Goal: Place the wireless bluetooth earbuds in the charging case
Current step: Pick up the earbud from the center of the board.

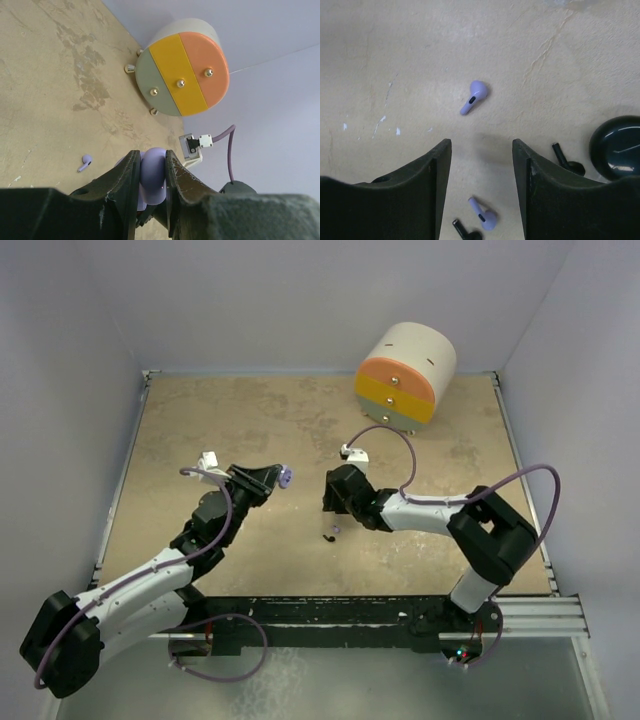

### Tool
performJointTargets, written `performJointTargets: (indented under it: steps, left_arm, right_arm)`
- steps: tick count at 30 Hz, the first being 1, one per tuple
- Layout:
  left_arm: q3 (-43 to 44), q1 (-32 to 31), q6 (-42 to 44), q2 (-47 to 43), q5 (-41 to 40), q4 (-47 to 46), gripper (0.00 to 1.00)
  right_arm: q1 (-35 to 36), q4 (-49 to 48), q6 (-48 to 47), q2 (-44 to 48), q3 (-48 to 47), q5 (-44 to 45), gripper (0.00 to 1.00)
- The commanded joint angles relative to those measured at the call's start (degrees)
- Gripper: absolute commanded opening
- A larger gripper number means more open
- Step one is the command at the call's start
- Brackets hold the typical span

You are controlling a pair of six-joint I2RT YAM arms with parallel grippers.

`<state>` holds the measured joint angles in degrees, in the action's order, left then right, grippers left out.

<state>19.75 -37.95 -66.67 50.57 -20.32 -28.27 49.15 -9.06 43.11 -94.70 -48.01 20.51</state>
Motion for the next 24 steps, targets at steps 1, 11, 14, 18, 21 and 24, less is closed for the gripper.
performJointTargets:
  steps: [1,11,14,18,21,24]
  left_arm:
    - [-0.59,0.16,0.39,-0.81,-0.98,-1.33,0.00]
    - [-0.08,0.16,1.03,-0.16,-1.02,-1.47,0.00]
    - [-0.12,0.17,1.28,-0.07,-1.00,-1.55,0.00]
    - [-0.19,0.27,1.29,-0.03,-1.06,-1.53,0.00]
    - [-0.31,0.25,1.34,-0.01,-1.04,-1.56,0.00]
    - [-0.37,0.26,1.28,-0.05,-1.04,-1.60,0.00]
  right_arm:
    - [-1.38,-2.46,-0.98,-2.44,-2.99,0.18,0.54]
    - [-2.24,-2.81,-0.36,-7.87,-7.89,-1.58,0.52]
    - [-2.47,-1.88,0.22,-8.81,-8.77,-1.64,0.51]
    - [-2.65,-0.50,0.68,-9.81,-9.66,-1.46,0.50]
    - [-2.80,0.41,0.98,-10.84,-10.53,-1.38,0.50]
    - [-2.90,1.75,1.39,-11.74,-11.25,-1.07,0.48]
